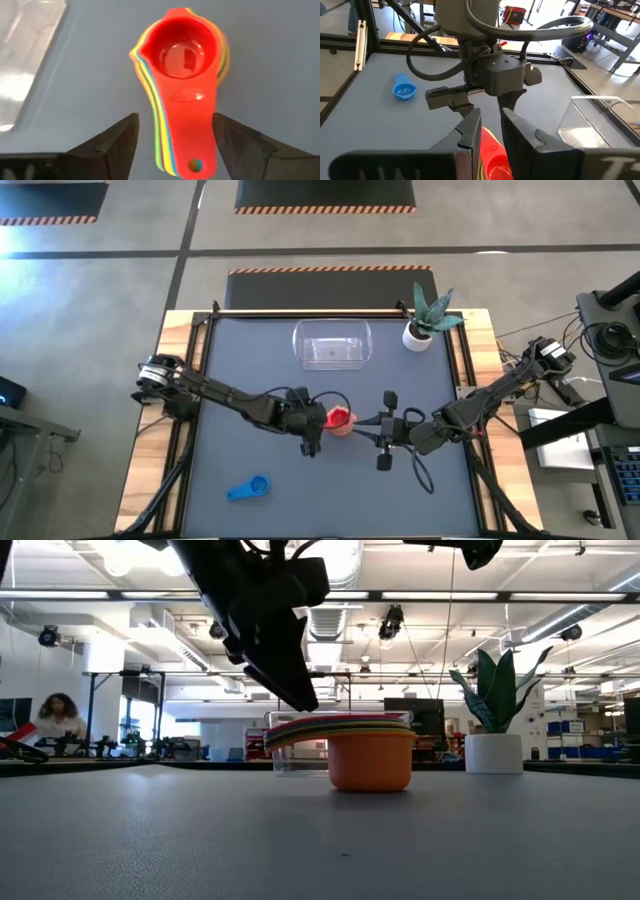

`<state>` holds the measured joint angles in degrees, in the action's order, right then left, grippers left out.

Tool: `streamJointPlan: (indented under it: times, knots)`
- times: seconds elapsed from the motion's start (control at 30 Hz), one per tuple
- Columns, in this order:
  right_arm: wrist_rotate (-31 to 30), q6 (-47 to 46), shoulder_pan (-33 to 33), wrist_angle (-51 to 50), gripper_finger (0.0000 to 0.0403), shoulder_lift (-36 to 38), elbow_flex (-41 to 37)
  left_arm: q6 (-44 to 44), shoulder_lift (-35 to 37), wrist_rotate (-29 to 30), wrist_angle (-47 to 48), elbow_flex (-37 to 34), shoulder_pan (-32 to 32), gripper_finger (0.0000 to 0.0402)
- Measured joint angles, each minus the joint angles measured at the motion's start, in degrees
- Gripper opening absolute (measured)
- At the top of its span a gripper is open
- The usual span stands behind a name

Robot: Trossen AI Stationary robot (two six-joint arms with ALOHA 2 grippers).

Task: Nest measuring cups in basket
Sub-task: Stack the red measuring cup on top of the light blue measuring cup, then stack the blue measuring cup on top of the red measuring cup

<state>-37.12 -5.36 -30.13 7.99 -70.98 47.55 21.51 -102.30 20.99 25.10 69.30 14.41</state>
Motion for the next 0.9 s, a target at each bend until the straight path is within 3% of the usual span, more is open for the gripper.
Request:
streamJointPlan:
  times: [0.2,0.4,0.53,0.7,0.9]
  knots:
    - [0.01,-0.72,-0.02,-0.19,0.0066,0.0,0.0,3.05,1.98,0.52,12.93,2.04,1.45,0.0253]
    - [0.02,-0.62,-0.71,-0.42,0.0066,0.0,0.0,11.56,10.26,0.57,22.54,-0.22,12.29,0.0254]
    - [-0.02,-0.61,-0.74,-0.39,0.0066,0.0,0.0,21.03,14.85,0.48,22.45,-3.9,22.76,0.0254]
    - [-0.04,-0.74,-0.72,0.05,0.0066,0.0,0.0,37.48,15.13,-0.09,21.42,-9.8,34.38,0.0255]
    - [-0.04,-2.21,-0.73,0.07,0.0066,-0.02,0.0,49.54,13.57,-0.74,19.19,-11.87,41.55,0.0255]
